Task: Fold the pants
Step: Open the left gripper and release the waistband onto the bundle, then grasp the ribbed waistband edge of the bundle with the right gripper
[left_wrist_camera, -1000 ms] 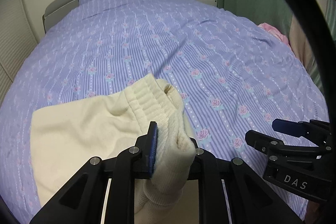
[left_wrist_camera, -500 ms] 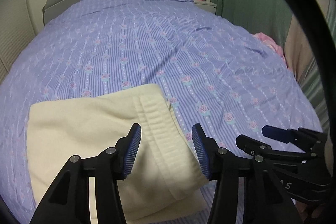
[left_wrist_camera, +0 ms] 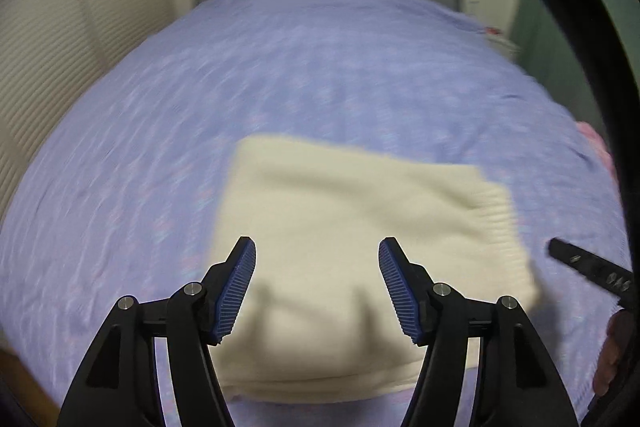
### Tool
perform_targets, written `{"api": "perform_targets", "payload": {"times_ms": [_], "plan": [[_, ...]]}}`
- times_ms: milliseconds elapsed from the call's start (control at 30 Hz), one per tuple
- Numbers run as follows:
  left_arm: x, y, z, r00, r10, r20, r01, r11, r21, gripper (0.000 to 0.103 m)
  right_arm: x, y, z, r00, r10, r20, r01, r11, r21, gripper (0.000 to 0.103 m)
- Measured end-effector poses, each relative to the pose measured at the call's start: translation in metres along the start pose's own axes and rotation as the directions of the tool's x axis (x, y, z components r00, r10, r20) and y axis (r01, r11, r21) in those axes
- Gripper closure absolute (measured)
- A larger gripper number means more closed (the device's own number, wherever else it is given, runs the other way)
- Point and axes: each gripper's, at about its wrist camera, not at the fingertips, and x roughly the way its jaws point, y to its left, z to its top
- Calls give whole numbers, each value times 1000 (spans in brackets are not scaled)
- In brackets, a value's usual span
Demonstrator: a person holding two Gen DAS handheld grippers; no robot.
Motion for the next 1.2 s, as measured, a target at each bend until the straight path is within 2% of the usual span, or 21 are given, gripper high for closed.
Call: {"api": "perform_targets", "payload": {"times_ms": [100,200,367,433,633,700,767,800,867,933,967,1000,1067,1100,1200], "plan": [[8,32,-5,999,45,-28,-47,998,-47,39,22,9,1,1000,12,-14,-11,999,36,25],[14,48,-8,998,51,-34,-52,997,-53,36,42,16,1,999,23,-37,-22,998,51,25],[31,71,-4,994,-91,-68,80,987,-142,34,67,13,-3,995,57,-84,-48,993,108,25],[37,74,0,992,-99,-83,85,985,-153,34,72,11,-8,994,54,-90,-44,992,115,25],[54,70,-5,988,-84,-126,72,993,-96,34,78,8,-15,994,-8,-106,17,996,90,23],[54,72,-4,987,-90,-134,78,993,-94,34,66,12,-12,996,-39,-77,45,996,73,23],[53,71,-6,986,-106,-131,95,991,-94,32,44,23,-6,996,-91,18,91,996,25,23],[53,70,-6,986,-104,-128,94,992,-85,32,37,27,-2,996,-74,47,73,997,8,23],[53,67,-5,990,-82,-118,75,995,-58,32,37,30,9,998,-21,53,21,1000,-13,29],[56,65,-4,990,-77,-121,71,996,-55,32,48,36,22,1000,4,31,-3,999,-45,53],[58,65,-4,989,-80,-124,73,996,-60,32,54,37,27,1000,0,22,1,998,-62,58],[60,64,-3,989,-81,-124,73,995,-66,32,63,38,32,1000,-7,10,7,997,-81,61],[63,64,-4,989,-75,-126,66,995,-71,32,77,38,39,1000,-10,-18,9,996,-88,61],[66,64,-3,990,-66,-128,58,996,-68,32,82,37,43,999,6,-32,-8,997,-77,66],[70,63,-4,989,-56,-137,47,997,-68,32,75,38,48,1000,-19,-10,18,994,-104,95]]}}
